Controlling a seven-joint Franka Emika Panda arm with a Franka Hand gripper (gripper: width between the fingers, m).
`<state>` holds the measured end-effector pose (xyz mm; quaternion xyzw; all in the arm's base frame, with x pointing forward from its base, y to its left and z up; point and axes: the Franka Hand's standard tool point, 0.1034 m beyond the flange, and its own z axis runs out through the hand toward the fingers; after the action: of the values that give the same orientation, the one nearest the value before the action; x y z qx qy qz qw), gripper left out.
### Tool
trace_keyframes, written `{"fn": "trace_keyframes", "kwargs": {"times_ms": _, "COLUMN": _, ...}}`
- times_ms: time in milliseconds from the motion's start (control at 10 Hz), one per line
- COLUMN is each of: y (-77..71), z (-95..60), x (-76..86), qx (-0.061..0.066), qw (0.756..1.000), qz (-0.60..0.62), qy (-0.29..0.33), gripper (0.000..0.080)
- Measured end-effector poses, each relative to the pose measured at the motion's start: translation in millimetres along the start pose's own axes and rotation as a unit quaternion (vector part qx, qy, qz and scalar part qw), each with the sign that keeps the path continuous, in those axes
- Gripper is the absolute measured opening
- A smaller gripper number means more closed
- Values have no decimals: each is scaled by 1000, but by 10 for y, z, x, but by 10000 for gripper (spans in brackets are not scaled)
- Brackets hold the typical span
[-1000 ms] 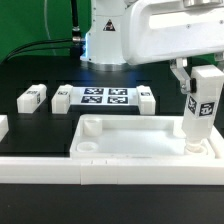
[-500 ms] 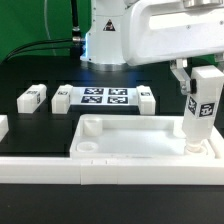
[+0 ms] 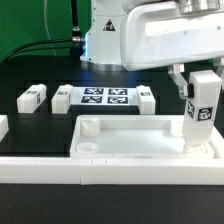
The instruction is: Assemble desk
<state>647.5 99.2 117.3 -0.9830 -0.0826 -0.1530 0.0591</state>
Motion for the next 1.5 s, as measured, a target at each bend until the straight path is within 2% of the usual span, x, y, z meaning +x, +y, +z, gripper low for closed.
{"fn": "trace_keyframes", "kwargs": {"times_ms": 200, "y": 17, "z": 9, "x": 3, "qx": -4, "qw": 1000, "qz": 0, "qy": 12, "gripper": 288}}
{"fn": "trace_keyframes", "kwargs": {"times_ms": 600, "y": -16, "z": 66, "x": -125, "qx": -18, "qw": 998, "qz": 14, "qy": 65, "gripper": 288}}
{"fn": "trace_keyframes", "kwargs": {"times_ms": 900, "y": -11, "z": 68, "x": -112, "qx": -19, "qw": 997, "qz": 14, "qy": 69, "gripper": 294}}
{"fn": "trace_keyframes", "kwargs": {"times_ms": 1000, "y": -10, "z": 69, "x": -113, "qx": -19, "qw": 997, "qz": 14, "qy": 69, "gripper": 508}}
{"fn": "trace_keyframes", "kwargs": {"times_ms": 1100, "y": -21, "z": 59, "x": -109, "qx": -17, "qw": 998, "qz": 14, "qy": 61, "gripper": 508}}
{"fn": "trace_keyframes", "kwargs": {"times_ms": 1200, "y": -38, "z": -9, "x": -67, "qx": -13, "qw": 999, "qz": 13, "qy": 50, "gripper": 619}}
{"fn": "trace_keyframes", "kwargs": {"times_ms": 1500, "y": -41, "z": -246, "x": 72, "qx": -7, "qw": 999, "qz": 12, "qy": 34, "gripper": 648}}
